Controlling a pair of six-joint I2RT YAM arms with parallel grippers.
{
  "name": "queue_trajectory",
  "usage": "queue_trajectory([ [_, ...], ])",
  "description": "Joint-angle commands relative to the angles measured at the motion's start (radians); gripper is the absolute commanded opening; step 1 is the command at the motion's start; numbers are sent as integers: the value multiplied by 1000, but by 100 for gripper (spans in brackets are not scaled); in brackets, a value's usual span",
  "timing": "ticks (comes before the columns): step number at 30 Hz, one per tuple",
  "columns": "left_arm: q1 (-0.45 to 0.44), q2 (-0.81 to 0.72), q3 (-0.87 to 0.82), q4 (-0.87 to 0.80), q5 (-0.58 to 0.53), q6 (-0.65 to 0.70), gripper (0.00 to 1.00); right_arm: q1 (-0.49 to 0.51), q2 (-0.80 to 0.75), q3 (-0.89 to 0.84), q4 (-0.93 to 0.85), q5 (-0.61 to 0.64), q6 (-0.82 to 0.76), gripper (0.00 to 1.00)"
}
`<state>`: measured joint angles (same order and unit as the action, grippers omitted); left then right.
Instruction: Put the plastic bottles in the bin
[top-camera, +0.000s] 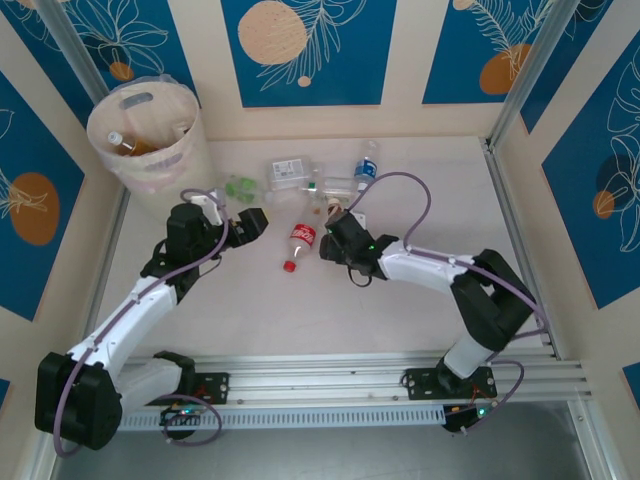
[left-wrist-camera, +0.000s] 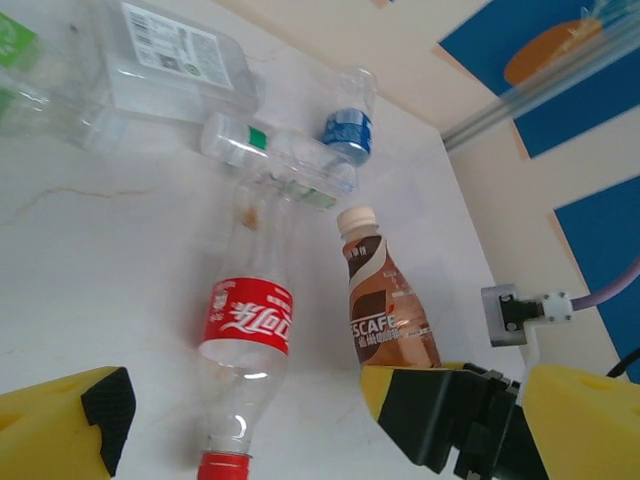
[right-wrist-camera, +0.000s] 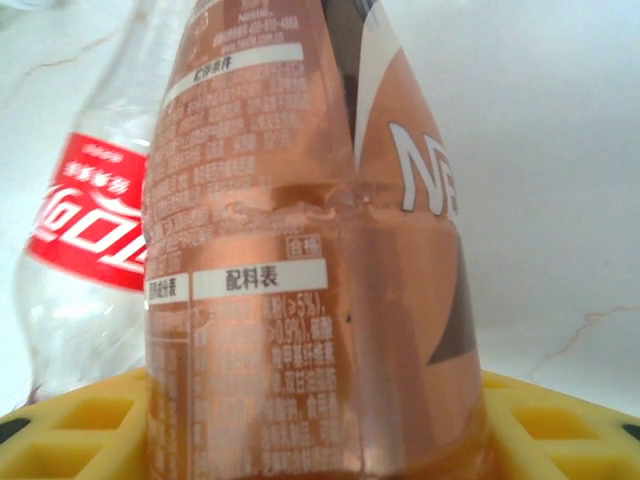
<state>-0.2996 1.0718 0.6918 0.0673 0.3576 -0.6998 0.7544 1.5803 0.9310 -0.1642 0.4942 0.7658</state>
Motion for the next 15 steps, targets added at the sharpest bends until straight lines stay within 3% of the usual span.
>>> queue_trajectory([
  [1, -12, 37, 5, 61, 137, 18, 100, 22, -88, -43, 25, 44, -108, 49],
  [7, -37, 113, 23, 197, 280, -64, 100, 101, -252, -122, 88, 25, -253, 47],
  [15, -124, 164, 38, 336, 355, -210, 100, 111, -400, -280, 337, -247, -369, 44],
])
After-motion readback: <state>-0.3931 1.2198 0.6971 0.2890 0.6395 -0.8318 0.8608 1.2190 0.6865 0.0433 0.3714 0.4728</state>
